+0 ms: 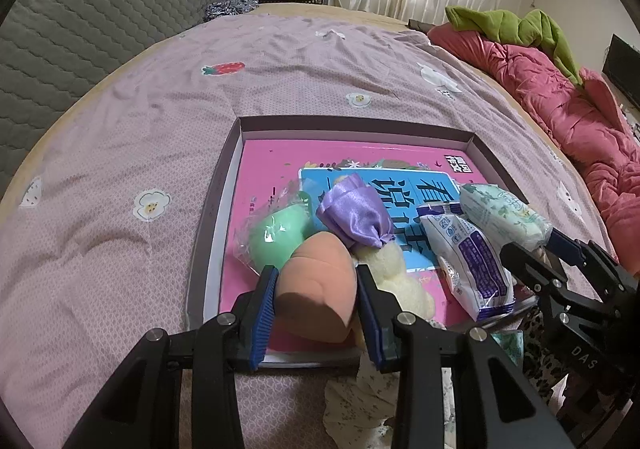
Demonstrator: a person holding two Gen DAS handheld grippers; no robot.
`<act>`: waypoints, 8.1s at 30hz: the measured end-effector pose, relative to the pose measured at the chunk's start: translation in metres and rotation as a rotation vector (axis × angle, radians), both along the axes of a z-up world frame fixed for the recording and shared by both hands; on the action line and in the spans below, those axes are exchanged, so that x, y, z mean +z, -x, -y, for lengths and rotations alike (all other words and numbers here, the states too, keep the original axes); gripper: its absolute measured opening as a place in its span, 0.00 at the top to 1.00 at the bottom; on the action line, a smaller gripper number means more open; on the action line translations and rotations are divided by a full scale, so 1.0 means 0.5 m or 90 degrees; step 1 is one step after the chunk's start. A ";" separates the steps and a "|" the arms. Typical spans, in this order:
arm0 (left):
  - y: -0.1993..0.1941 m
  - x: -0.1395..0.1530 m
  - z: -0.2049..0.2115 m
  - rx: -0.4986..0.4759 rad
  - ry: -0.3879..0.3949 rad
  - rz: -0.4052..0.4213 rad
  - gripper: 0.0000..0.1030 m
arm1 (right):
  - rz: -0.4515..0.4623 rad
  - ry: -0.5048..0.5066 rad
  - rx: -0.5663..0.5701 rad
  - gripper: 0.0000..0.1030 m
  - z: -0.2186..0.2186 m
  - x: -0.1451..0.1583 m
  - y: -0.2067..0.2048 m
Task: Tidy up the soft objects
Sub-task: 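Lower the tissue pack into the box and open the right tool while the left tool lowers the sponge, then open the left tool to drop the peach sponge into the box and withdraw both tools, then reach the left tool to the cream scrunchie while the right tool reaches the leopard cloth, then grasp and lift the cream scrunchie with the left tool while the right tool lifts the leopard cloth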
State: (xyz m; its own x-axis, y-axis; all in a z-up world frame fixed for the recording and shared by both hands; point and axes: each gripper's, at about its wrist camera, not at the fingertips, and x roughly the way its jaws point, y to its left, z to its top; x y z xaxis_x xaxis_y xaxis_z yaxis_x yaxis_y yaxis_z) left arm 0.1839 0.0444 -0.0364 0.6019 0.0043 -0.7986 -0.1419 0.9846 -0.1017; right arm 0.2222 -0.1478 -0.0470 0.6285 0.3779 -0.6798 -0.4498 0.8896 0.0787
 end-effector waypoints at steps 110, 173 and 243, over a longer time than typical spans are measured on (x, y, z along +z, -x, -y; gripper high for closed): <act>0.173 0.143 0.000 -0.004 0.049 0.053 0.41 | 0.119 -0.008 -0.094 0.27 0.059 0.173 0.267; 0.137 -0.028 0.022 -0.019 0.164 -0.075 0.41 | -0.057 -0.007 -0.122 0.27 0.057 -0.015 0.196; 0.063 0.091 -0.101 0.054 0.043 0.060 0.86 | 0.139 -0.139 0.008 0.74 -0.043 0.124 0.102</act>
State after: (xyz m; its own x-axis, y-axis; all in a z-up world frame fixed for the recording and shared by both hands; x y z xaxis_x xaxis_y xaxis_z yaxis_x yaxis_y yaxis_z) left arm 0.1525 0.0949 0.0089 0.6734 0.0071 -0.7392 -0.2115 0.9600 -0.1835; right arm 0.1714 -0.1265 0.0151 0.7452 0.5090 -0.4308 -0.4881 0.8565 0.1677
